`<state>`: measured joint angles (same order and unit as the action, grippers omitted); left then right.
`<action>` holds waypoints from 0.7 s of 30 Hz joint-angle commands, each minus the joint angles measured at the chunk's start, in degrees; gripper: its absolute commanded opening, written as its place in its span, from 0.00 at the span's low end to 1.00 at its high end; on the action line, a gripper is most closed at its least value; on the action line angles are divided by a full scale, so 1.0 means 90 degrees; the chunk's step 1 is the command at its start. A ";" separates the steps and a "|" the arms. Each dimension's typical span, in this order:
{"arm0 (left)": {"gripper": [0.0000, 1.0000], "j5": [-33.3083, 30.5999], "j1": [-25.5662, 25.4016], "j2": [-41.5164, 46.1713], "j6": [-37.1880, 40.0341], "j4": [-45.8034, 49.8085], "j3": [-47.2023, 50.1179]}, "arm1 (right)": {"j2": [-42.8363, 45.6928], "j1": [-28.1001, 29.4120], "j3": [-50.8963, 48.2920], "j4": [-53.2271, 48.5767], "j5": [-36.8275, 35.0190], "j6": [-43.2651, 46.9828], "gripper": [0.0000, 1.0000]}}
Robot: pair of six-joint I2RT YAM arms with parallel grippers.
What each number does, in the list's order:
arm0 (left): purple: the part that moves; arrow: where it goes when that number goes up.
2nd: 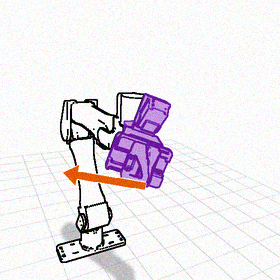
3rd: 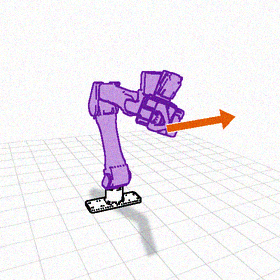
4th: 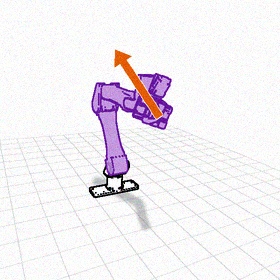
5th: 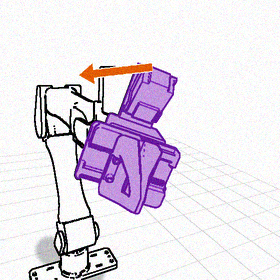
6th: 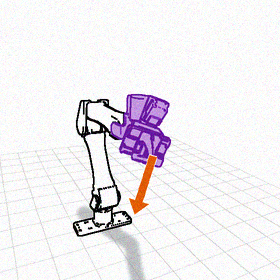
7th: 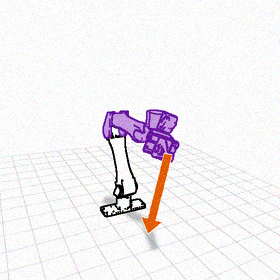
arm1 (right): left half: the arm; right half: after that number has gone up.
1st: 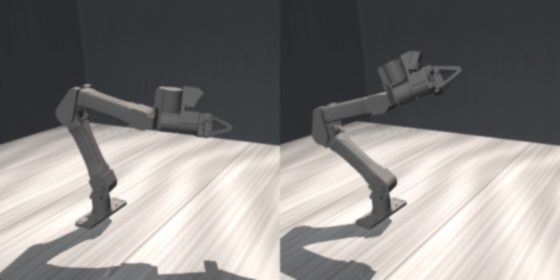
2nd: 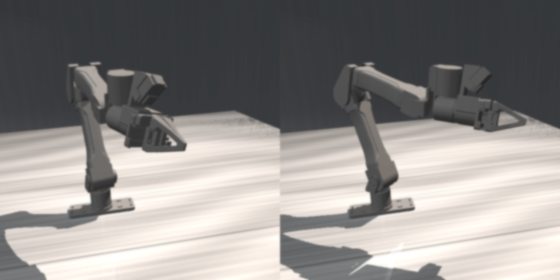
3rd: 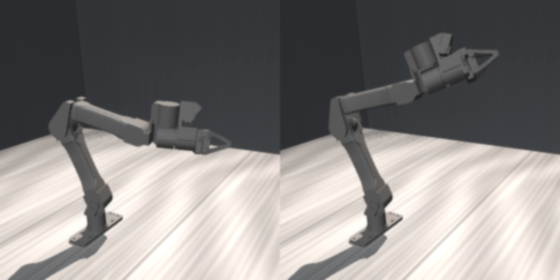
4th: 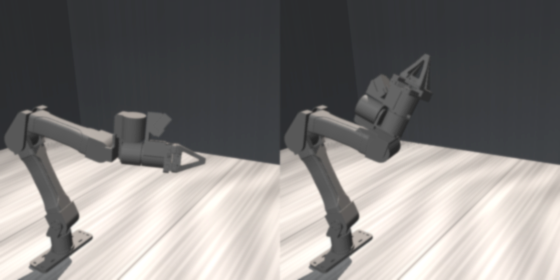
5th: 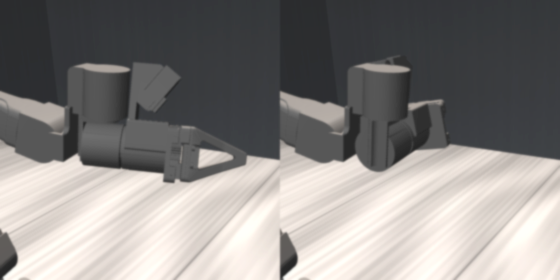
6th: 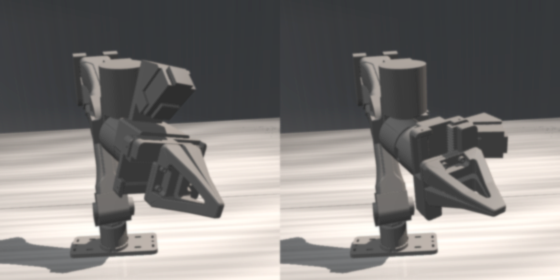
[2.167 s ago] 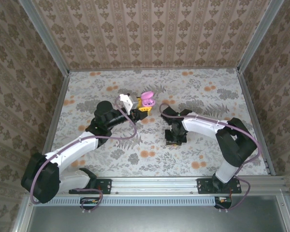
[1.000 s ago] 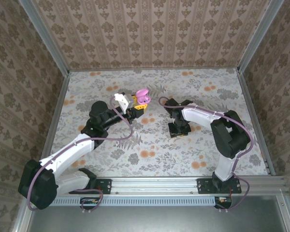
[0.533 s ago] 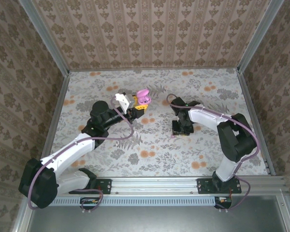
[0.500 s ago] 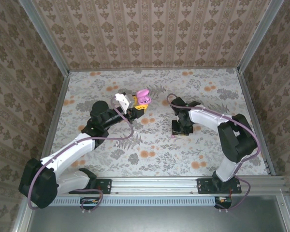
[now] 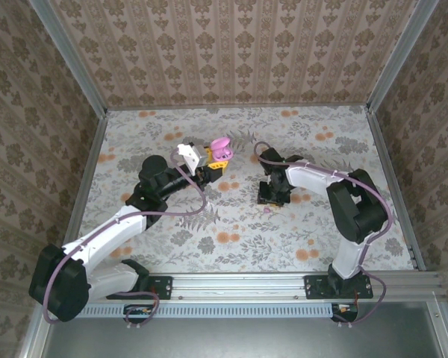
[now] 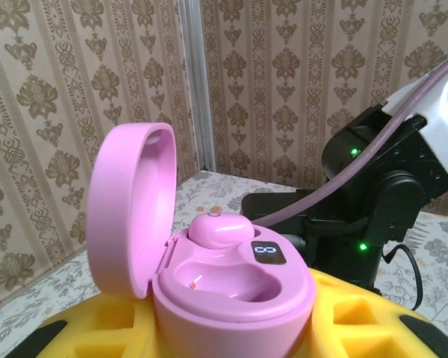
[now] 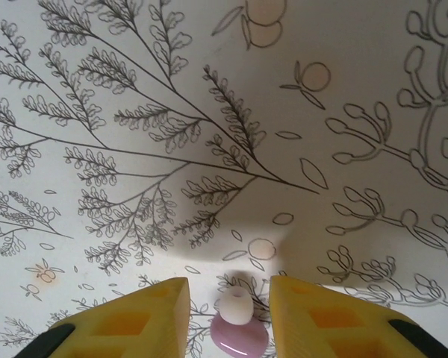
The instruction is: Insert wireless bluetooth earbuds into charging case
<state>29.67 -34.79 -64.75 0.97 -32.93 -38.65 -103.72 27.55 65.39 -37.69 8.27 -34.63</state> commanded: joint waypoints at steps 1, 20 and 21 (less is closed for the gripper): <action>0.24 -0.0007 0.0037 0.0163 0.0097 -0.0110 -0.0041 | -0.0225 0.0078 0.0334 -0.0292 0.0222 0.0144 0.35; 0.23 0.0009 0.0037 0.0154 0.0087 -0.0121 -0.0058 | 0.0141 0.0291 0.0575 -0.0745 -0.0387 0.0478 0.37; 0.23 0.0004 0.0037 0.0144 0.0087 -0.0129 -0.0062 | 0.0147 0.0276 0.0536 -0.0726 -0.0391 0.0461 0.37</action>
<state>29.52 -34.76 -64.75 0.97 -32.93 -38.65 -104.36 30.28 69.60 -41.45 7.51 -31.27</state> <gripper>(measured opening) 0.359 0.368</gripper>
